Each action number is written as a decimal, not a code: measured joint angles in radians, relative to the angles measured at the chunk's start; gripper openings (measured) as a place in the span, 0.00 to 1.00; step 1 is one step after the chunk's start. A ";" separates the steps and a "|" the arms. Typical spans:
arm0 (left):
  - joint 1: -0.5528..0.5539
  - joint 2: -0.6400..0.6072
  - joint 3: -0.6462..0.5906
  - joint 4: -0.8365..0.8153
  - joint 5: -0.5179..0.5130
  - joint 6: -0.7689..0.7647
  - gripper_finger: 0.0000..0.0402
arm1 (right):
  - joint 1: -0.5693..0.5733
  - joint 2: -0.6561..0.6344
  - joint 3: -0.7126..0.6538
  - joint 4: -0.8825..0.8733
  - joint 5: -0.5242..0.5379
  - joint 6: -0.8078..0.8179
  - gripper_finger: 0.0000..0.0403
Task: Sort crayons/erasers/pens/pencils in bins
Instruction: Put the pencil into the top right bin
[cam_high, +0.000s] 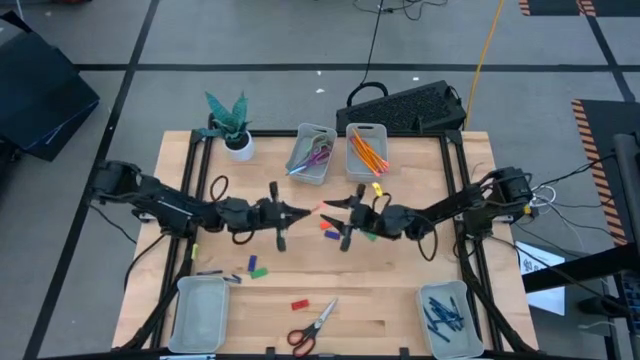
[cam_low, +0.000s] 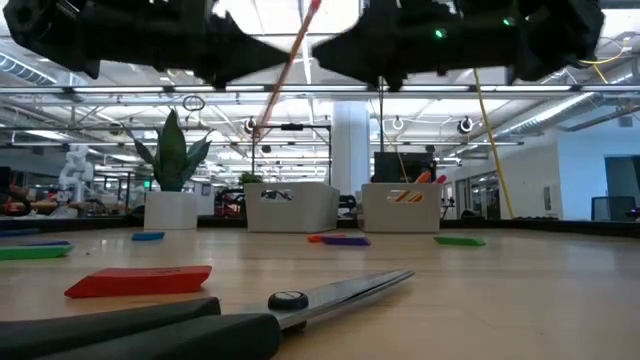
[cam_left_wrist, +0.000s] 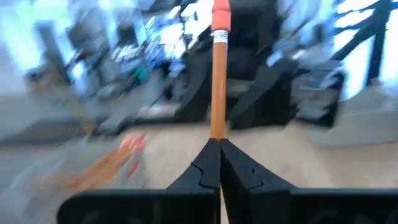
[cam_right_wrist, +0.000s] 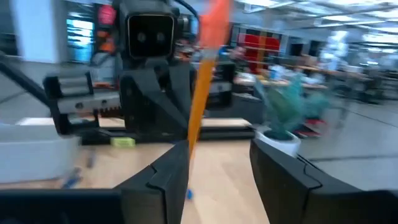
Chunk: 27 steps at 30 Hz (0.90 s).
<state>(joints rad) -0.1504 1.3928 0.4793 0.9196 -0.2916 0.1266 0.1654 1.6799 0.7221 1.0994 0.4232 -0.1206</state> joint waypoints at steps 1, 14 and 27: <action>-0.001 -0.001 0.001 0.026 0.045 0.023 0.00 | -0.006 -0.005 0.017 -0.021 -0.040 0.002 0.41; 0.030 -0.003 0.003 0.040 0.108 0.082 0.00 | -0.020 -0.010 0.096 -0.224 -0.161 0.003 0.23; 0.060 -0.003 0.003 -0.025 0.109 0.040 0.01 | -0.044 -0.129 0.149 -0.667 -0.088 0.072 0.05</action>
<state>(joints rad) -0.0902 1.3903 0.4824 0.8949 -0.1829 0.1667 0.1218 1.5508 0.8715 0.4323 0.3355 -0.0483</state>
